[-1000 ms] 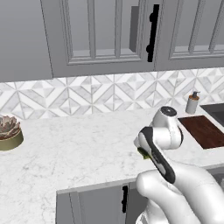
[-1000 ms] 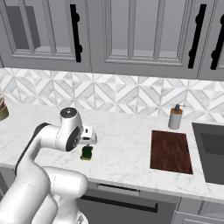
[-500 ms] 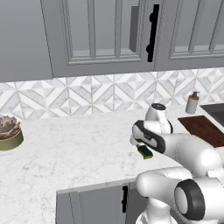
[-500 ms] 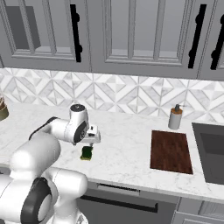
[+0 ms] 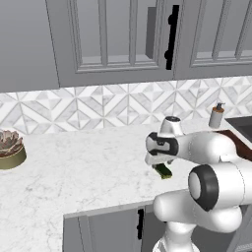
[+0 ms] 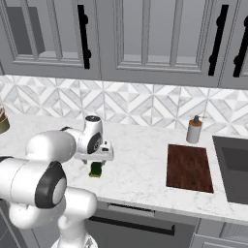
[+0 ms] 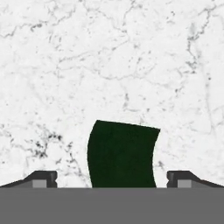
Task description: Pick up the sponge from the counter and clean the cutting board by briefly scrubbing or pressing down on the cutting board. Once finished, release the sponge.
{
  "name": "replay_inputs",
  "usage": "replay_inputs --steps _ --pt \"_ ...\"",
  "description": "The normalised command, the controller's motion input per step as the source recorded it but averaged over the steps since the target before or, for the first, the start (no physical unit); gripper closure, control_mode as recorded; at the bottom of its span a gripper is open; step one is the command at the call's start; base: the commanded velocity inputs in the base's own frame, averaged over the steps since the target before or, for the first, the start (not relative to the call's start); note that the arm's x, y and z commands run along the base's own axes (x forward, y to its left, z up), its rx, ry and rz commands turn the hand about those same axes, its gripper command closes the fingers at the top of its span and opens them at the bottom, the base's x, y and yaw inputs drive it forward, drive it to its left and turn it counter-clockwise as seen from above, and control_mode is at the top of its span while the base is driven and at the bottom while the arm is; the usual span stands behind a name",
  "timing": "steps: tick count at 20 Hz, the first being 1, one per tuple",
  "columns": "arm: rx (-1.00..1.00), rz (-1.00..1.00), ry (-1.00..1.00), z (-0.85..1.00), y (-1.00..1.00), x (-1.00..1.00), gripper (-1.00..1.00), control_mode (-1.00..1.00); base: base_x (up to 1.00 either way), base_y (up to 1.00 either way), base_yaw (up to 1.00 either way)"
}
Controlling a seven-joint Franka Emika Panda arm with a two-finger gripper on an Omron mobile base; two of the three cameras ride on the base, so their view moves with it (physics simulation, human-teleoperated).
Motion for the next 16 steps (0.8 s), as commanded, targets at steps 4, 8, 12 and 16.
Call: replay_inputs --steps 4,8,12,16 --pt "0.00 0.04 0.04 -0.46 0.00 0.00 -1.00 -1.00 0.00 0.00 0.00" --pt "0.00 0.01 0.00 -0.34 0.00 0.02 -1.00 -1.00 0.00 0.00 0.00" --pt "0.00 0.01 0.01 -0.34 0.00 0.00 -1.00 -1.00 0.00 0.00 0.00" --pt "0.00 0.01 0.00 -0.28 0.00 0.00 1.00 -1.00 0.00 0.00 0.00"
